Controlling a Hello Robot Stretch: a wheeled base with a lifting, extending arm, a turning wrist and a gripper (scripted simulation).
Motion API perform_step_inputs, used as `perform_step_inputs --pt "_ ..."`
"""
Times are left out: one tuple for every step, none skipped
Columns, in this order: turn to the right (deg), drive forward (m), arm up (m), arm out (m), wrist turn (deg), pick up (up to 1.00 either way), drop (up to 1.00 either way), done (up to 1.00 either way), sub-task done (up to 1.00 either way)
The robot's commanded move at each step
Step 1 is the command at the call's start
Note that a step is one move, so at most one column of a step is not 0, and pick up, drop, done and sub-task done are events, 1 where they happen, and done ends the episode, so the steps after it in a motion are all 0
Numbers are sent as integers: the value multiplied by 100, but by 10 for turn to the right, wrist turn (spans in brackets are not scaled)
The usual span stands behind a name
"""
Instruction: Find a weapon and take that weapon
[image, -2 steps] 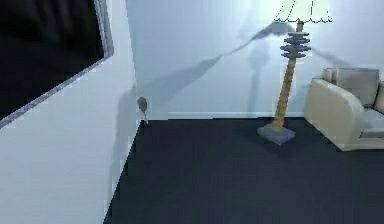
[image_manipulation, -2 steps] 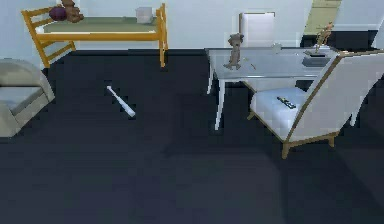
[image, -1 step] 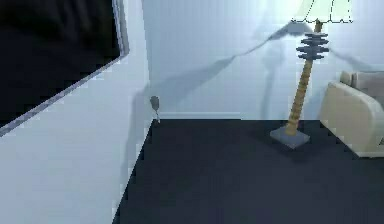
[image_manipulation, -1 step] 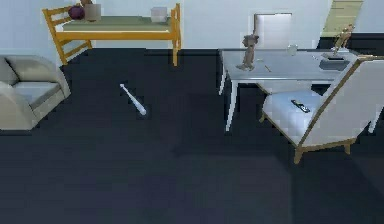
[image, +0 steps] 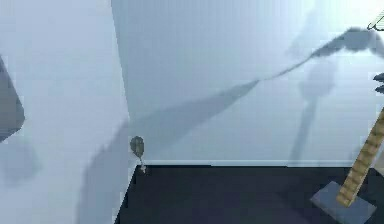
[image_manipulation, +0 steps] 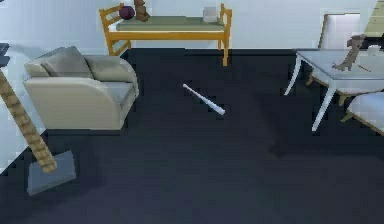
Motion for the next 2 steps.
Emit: perform_step_inputs --pt "0 85 0 0 0 0 0 0 0" --pt "-450 0 0 0 0 0 0 0 0"
